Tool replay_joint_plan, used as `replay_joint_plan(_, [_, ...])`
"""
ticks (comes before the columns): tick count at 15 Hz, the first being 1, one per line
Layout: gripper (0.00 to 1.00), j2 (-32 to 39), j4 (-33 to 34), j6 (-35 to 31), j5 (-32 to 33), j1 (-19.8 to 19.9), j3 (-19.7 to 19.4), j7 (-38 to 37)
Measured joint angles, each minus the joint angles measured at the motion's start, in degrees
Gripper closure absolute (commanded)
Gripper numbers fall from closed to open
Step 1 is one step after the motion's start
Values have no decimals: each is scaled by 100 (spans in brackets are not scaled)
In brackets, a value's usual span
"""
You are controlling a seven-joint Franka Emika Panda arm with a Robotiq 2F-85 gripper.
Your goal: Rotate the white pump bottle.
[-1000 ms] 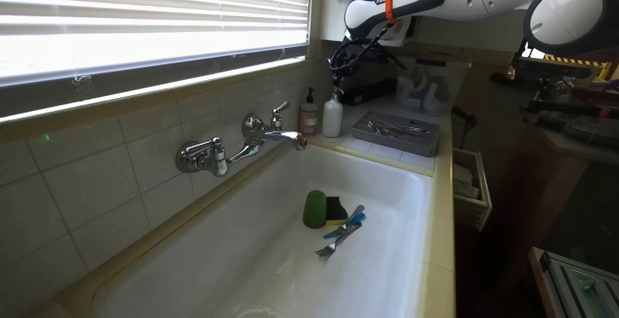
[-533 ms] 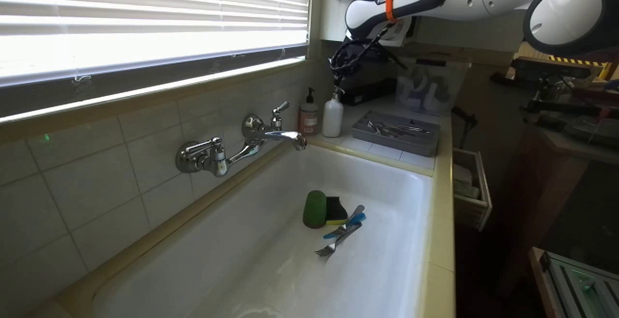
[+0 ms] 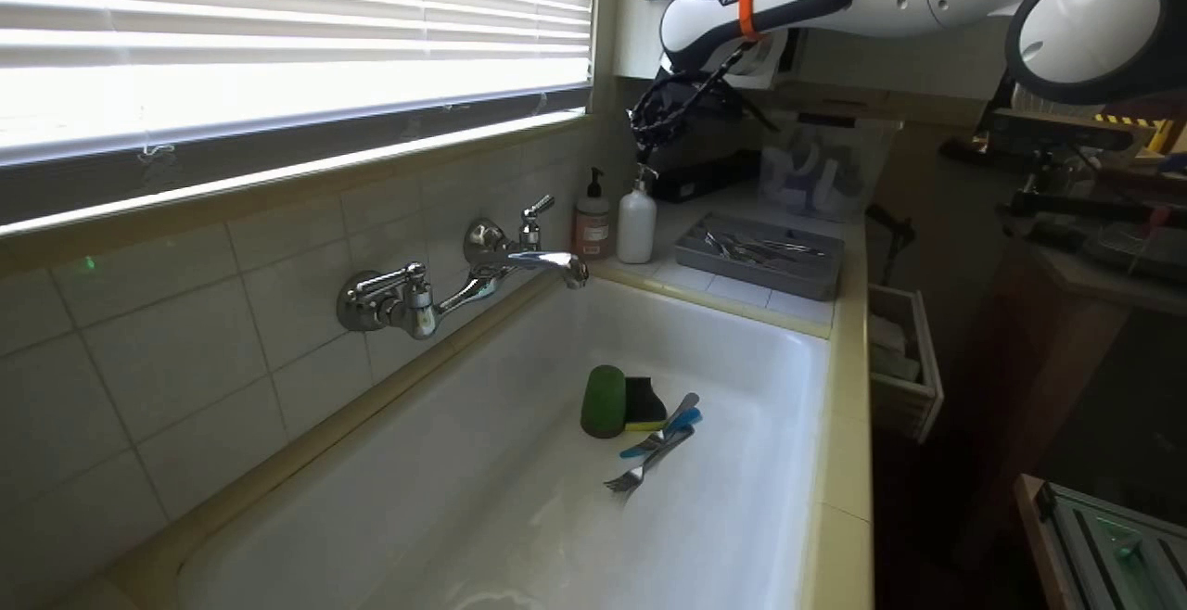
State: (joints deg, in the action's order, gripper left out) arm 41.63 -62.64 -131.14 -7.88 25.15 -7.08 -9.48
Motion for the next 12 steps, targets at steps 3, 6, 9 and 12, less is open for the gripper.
replay_joint_plan(3, [100,-8,-11,-2,0,-2,4,0])
replay_joint_plan(6, [100,-18,-23,-31,0,0,2,-3])
replay_joint_plan(9, [100,-42,-26,-83,0,0,1,-8])
replay_joint_plan(12, [100,-114,-51,-130,0,-3,9,-13])
